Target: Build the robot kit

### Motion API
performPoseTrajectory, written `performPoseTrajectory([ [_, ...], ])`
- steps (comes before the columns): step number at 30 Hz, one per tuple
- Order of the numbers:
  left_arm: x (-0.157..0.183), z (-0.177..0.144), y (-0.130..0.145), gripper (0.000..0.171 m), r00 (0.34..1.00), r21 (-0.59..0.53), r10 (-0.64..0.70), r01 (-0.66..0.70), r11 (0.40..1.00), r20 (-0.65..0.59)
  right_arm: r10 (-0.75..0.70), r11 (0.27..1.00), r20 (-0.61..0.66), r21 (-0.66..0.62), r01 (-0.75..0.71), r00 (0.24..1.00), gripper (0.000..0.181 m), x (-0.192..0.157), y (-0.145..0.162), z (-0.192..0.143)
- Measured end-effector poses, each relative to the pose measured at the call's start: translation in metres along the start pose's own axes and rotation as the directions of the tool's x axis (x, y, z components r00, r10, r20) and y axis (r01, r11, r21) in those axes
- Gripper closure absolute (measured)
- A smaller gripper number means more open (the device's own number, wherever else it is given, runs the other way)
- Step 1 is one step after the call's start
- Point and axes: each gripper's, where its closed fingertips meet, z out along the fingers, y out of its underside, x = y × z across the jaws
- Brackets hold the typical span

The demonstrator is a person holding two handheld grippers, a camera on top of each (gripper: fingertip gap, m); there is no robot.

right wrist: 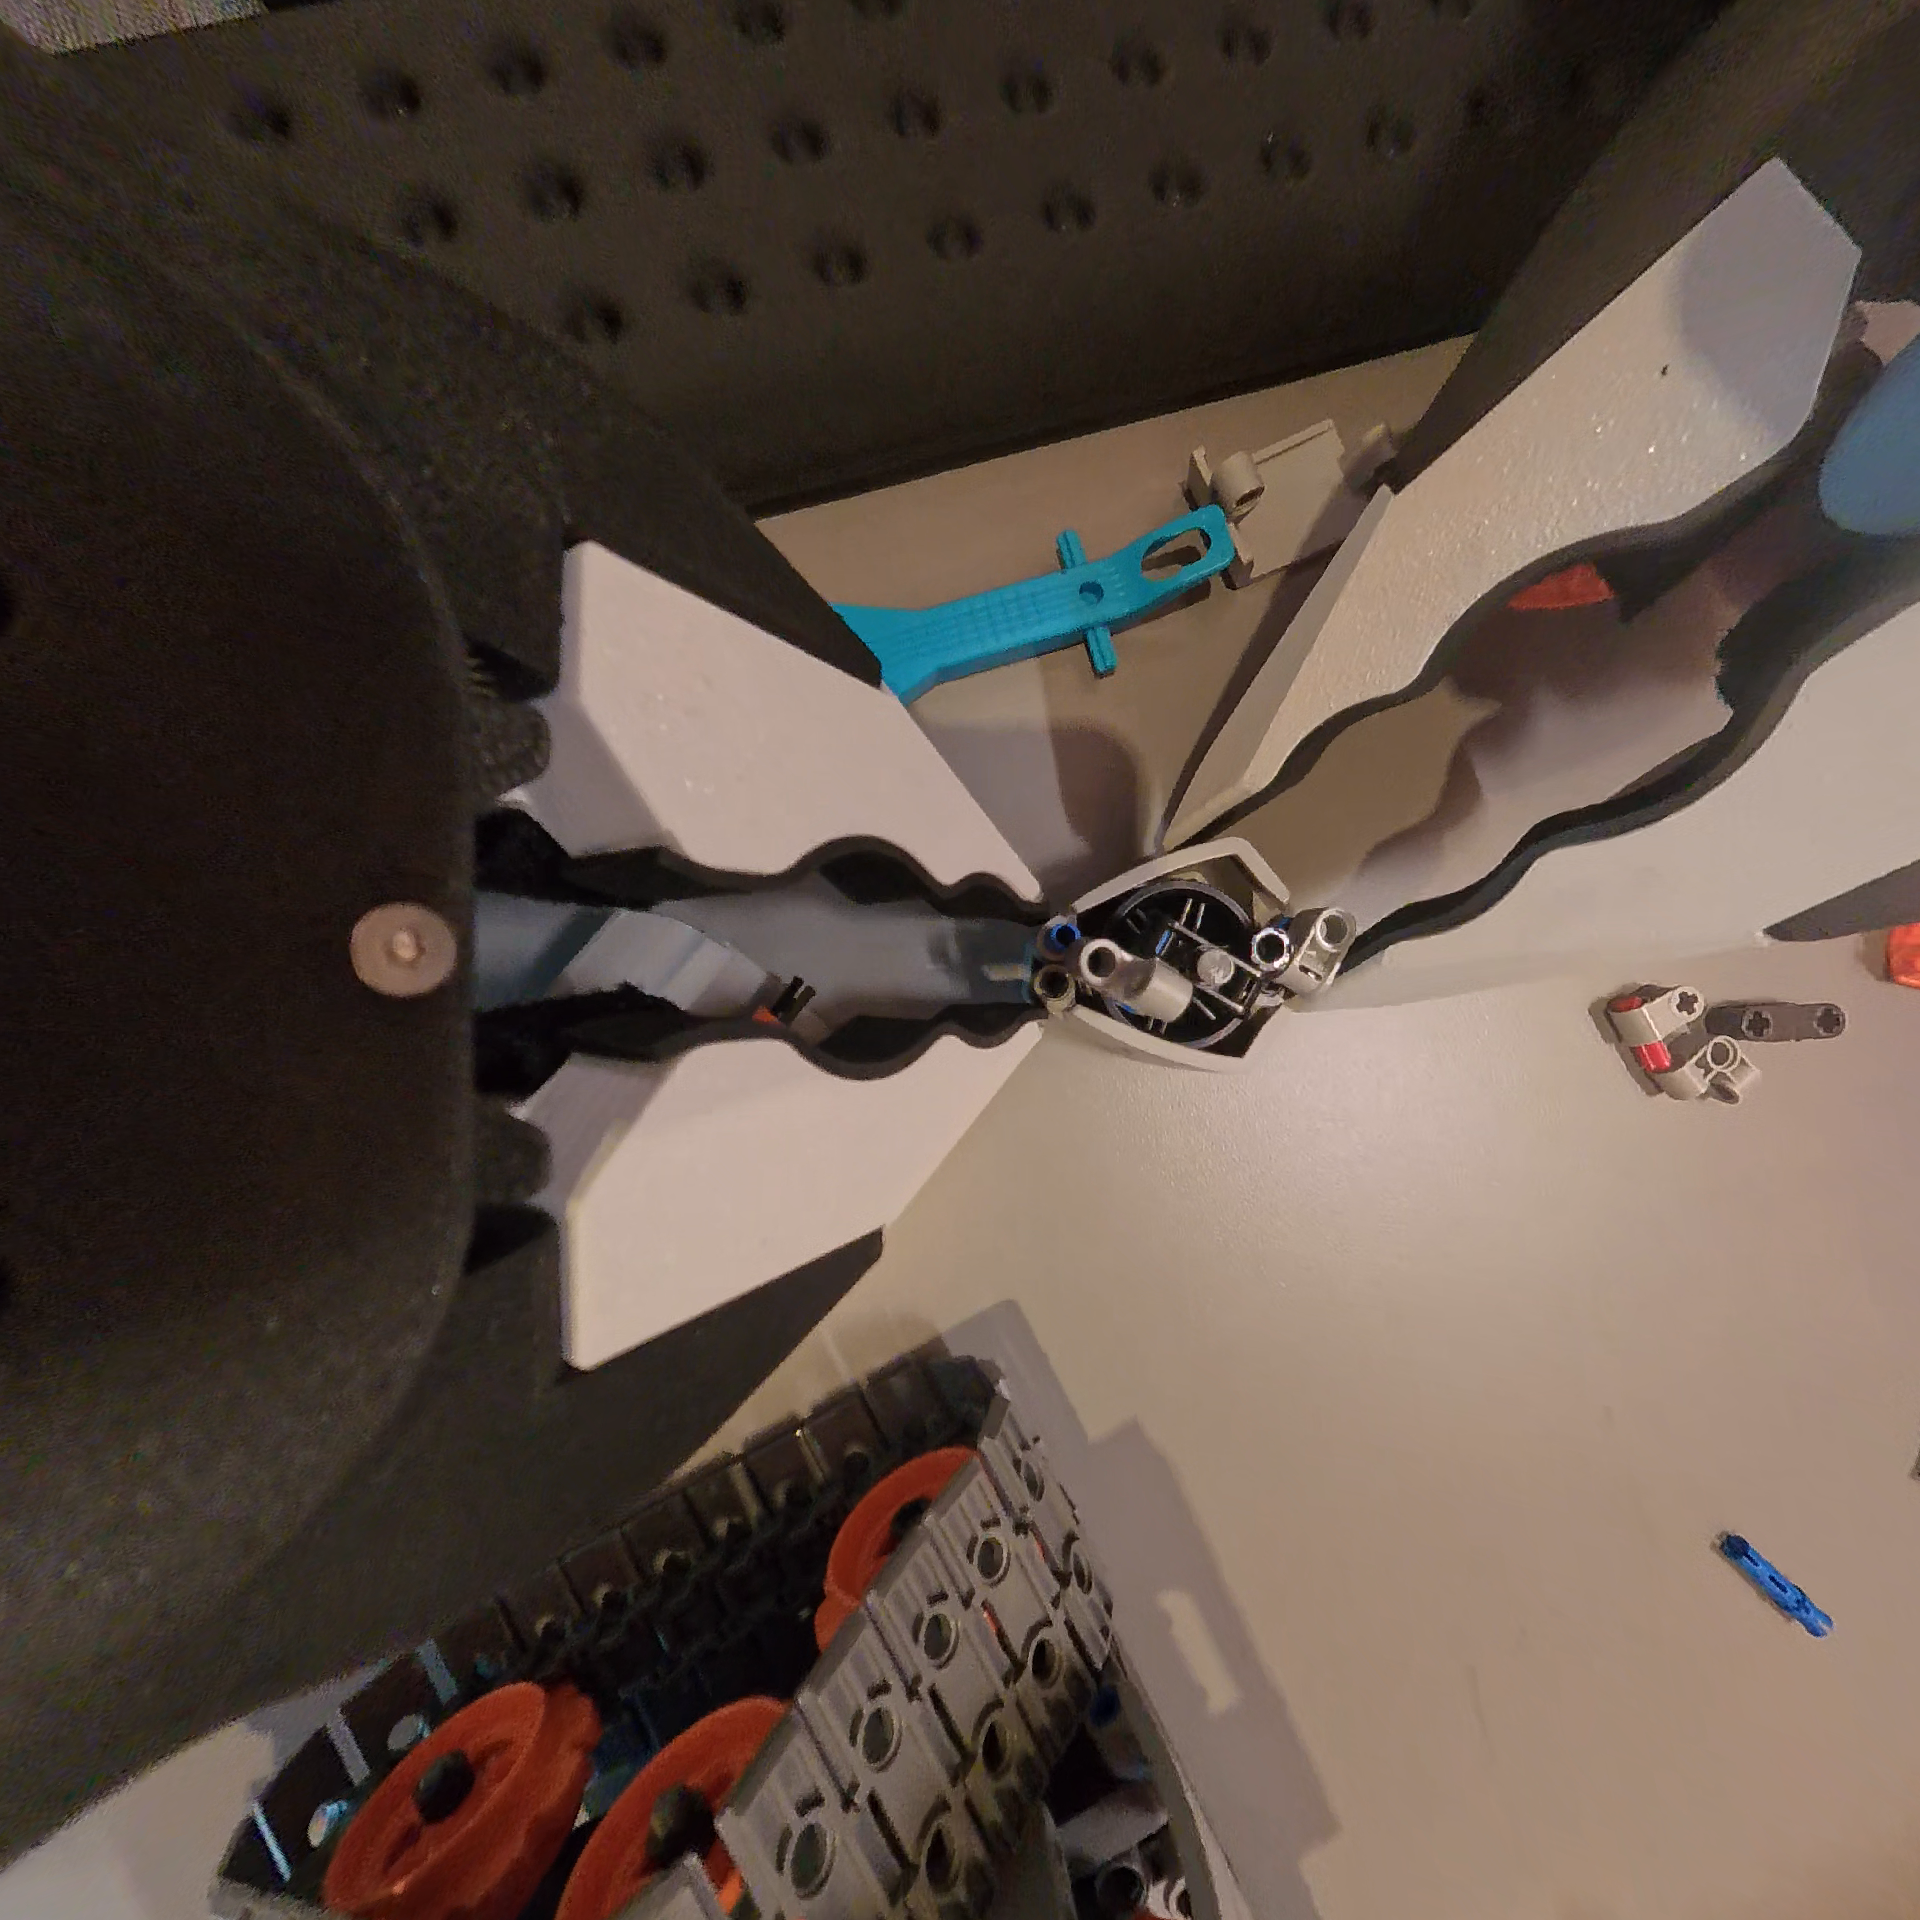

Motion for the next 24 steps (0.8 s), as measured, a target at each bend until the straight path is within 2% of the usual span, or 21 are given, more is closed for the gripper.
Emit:
performPoseTrajectory([
  [6, 0.001, 0.001, -0.002, 0.143, 0.999, 0.002, 0.035, -0.035, 0.999, -0.019, -0.074, 0.996, -0.013, 0.054, 0.074, 0.997, 0.16, 0.001, -0.013, -0.014],
  [10, 0.001, 0.002, -0.006, 0.143, 0.997, 0.004, 0.062, -0.062, 0.998, -0.049, -0.268, 0.963, -0.062, 0.02, 0.27, 0.961, 0.146, 0.002, -0.015, -0.013],
  [15, 0.0, 0.006, -0.006, 0.143, 0.992, -0.014, 0.093, -0.094, 0.995, -0.087, -0.391, 0.92, -0.064, -0.016, 0.391, 0.918, 0.158, 0.002, -0.012, -0.01],
  [19, 0.001, 0.007, -0.007, 0.143, 0.985, -0.006, 0.122, -0.124, 0.992, -0.122, -0.452, 0.892, -0.053, -0.008, 0.452, 0.891, 0.157, 0.0, -0.011, -0.012],
  [24, -0.004, 0.01, -0.009, 0.144, 0.977, -0.019, 0.162, -0.166, 0.986, -0.138, -0.578, 0.816, -0.128, -0.055, 0.576, 0.806, 0.156, 0.006, -0.012, -0.01],
])
